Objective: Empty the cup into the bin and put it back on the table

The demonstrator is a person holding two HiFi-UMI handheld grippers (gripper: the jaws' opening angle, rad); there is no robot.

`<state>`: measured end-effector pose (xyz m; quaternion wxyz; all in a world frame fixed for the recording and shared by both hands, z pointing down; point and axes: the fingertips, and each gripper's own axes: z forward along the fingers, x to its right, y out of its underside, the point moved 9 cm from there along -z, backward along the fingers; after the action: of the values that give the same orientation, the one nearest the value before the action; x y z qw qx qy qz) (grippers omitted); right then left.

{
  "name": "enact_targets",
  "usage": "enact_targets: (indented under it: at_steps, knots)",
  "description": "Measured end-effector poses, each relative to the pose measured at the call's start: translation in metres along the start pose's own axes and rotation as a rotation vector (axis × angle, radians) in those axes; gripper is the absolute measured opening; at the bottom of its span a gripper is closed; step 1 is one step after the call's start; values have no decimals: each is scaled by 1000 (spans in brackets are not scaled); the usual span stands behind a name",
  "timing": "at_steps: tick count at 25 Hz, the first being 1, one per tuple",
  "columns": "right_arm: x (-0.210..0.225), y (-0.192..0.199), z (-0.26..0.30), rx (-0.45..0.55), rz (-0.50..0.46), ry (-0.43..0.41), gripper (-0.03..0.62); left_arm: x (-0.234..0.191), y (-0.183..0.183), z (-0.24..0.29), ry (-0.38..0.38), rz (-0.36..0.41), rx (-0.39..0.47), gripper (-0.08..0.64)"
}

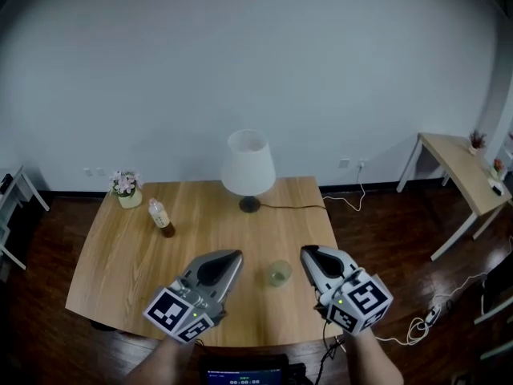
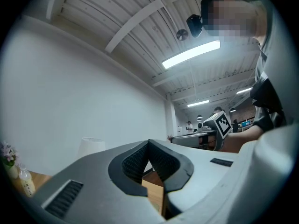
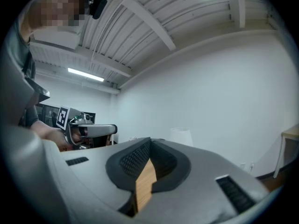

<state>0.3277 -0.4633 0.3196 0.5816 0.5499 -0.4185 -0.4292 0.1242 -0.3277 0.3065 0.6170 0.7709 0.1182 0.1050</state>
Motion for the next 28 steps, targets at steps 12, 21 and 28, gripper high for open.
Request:
enact_targets:
  at_steps: [12, 21, 28]
  knots:
    - [28, 10, 66, -30, 21, 3, 0, -58, 28, 31, -1, -57, -29, 0]
    - [38, 27, 107, -63, 40, 74, 0, -104, 47, 47, 42, -102, -45, 0]
    - [56, 51, 124, -70, 79, 65, 0, -115, 68, 59, 12, -120, -68, 0]
